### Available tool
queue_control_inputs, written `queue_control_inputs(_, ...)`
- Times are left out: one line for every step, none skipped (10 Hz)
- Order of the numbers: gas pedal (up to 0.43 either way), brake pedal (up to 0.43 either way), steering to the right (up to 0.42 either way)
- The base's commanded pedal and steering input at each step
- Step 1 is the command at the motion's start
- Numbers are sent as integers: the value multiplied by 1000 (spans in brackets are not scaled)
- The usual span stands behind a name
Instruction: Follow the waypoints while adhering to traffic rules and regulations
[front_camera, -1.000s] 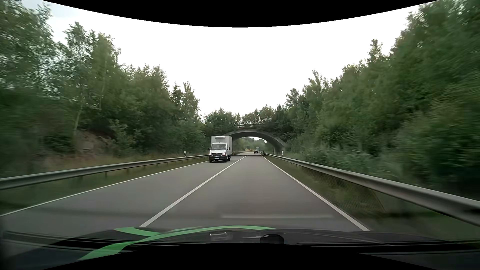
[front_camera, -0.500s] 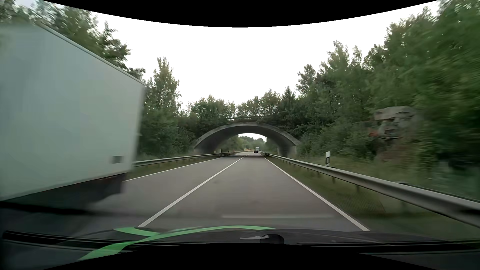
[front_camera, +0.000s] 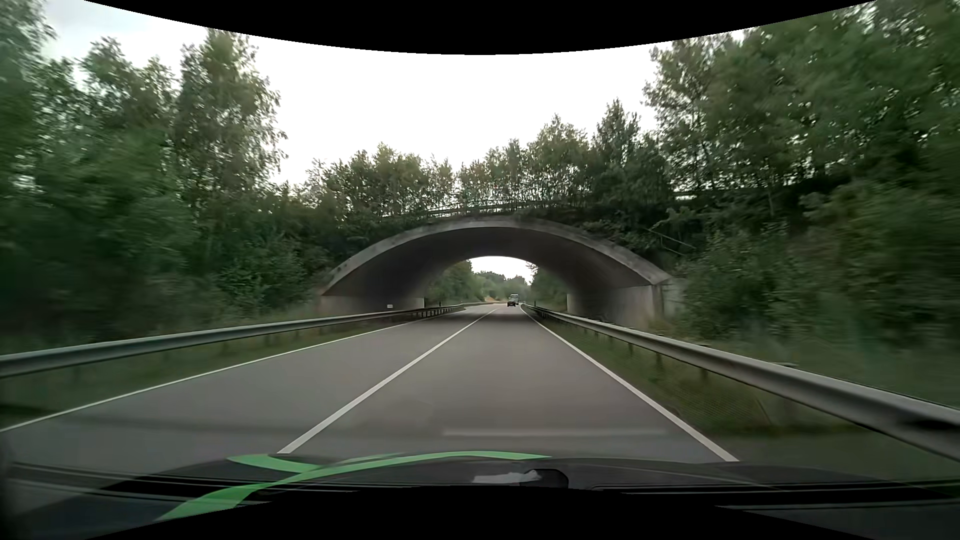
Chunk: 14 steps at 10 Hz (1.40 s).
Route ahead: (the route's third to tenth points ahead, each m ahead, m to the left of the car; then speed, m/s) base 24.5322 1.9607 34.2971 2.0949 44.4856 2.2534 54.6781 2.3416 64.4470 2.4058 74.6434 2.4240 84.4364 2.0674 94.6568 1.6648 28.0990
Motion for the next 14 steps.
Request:
queue_control_inputs(409, 0, 0)
queue_control_inputs(390, 0, 0)
queue_control_inputs(378, 0, 0)
queue_control_inputs(378, 0, 0)
queue_control_inputs(390, 0, 0)
queue_control_inputs(390, 0, 0)
queue_control_inputs(398, 0, 0)
queue_control_inputs(398, 0, 0)
queue_control_inputs(398, 0, 0)
queue_control_inputs(390, 0, 0)
queue_control_inputs(319, 0, 0)
queue_control_inputs(319, 0, 0)
queue_control_inputs(319, 0, 0)
queue_control_inputs(319, 0, 0)
